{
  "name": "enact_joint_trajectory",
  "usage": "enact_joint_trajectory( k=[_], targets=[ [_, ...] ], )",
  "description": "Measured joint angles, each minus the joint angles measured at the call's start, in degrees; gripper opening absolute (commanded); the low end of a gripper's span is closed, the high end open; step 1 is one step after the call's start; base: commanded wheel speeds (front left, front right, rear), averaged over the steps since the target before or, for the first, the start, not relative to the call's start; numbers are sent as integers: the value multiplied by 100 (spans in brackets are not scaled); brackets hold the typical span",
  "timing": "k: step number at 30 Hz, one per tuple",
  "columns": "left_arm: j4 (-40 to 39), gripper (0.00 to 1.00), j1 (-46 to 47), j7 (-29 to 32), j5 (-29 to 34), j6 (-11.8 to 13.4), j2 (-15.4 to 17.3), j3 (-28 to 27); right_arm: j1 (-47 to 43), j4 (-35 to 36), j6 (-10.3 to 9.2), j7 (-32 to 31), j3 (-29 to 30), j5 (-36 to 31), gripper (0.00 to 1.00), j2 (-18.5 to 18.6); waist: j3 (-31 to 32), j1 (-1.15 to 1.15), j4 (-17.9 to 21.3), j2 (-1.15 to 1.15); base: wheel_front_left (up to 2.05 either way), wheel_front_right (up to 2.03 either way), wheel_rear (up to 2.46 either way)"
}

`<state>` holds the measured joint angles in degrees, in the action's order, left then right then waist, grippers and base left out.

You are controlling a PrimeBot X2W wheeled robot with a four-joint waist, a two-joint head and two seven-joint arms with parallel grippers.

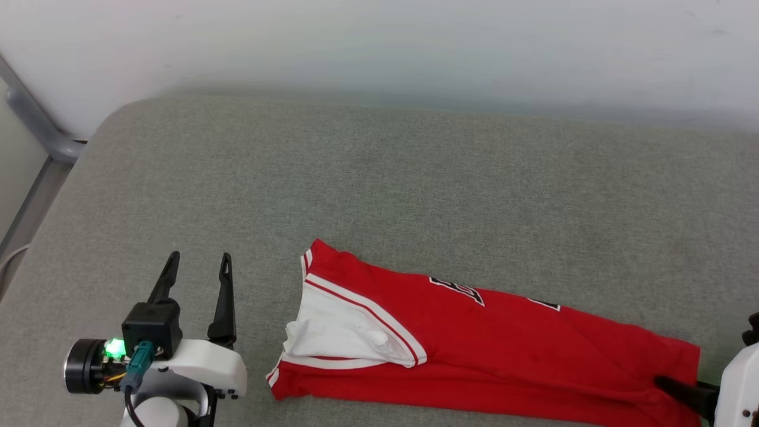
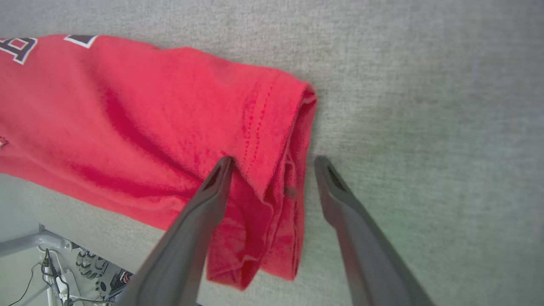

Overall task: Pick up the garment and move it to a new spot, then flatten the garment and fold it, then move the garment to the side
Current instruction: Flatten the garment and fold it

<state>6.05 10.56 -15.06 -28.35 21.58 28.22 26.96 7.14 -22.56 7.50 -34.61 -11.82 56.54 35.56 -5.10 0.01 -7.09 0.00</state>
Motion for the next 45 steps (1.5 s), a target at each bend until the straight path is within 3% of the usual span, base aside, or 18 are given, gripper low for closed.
enact_joint_trajectory(
  k=[2, 3, 9, 16, 17, 18, 19, 25, 39, 45],
  targets=[
    [-3, 100, -125, 0, 180, -96, -148, -193, 9, -24, 0, -13, -75, -8, 100, -25, -47, 0, -68, 0, 0, 0, 0],
    [8, 100, -287, 0, 441, -259, -378, -458, 21, -29, -1, 5, -209, -7, 100, -60, -94, 0, -152, 0, 0, 0, 0],
    [-52, 100, -525, -1, 967, -501, -918, -878, 86, 46, -11, 133, -536, 52, 100, -118, -93, -1, -227, 0, 0, 0, 0],
    [-280, 100, -827, 0, 1629, -792, -1322, -1229, 163, 43, -11, 311, -882, 94, 100, -190, -18, 0, -262, 0, 0, 0, 0],
    [-300, 100, -853, 0, 1702, -813, -1369, -1274, 178, 46, -11, 350, -932, 92, 69, -185, -11, 0, -263, 0, 0, 0, 0],
    [-318, 100, -881, 0, 1763, -850, -1423, -1330, 179, 46, -11, 414, -978, 90, 26, -181, -1, 0, -264, 0, 0, 0, 0],
    [-326, 100, -909, -1, 1828, -884, -1462, -1373, 180, 38, -11, 461, -1012, 89, 0, -171, 10, 0, -266, 0, 0, 0, 0],
    [-345, 100, -1089, -1, 2100, -1068, -1660, -1610, 199, -41, 5, 740, -1109, 101, 0, -41, 90, 0, -239, 0, 0, 0, 0],
    [-285, 100, -1387, -1, 2470, -1389, -1935, -1896, 258, -988, 3, 950, -760, -31, 0, 886, 346, 0, -164, 0, 0, 0, 0],
    [-257, 100, -1474, 0, 2527, -1481, -1993, -1965, 233, -702, 1, 886, -760, 64, 0, 961, 426, 0, -117, 0, 0, 0, 0]
  ],
)
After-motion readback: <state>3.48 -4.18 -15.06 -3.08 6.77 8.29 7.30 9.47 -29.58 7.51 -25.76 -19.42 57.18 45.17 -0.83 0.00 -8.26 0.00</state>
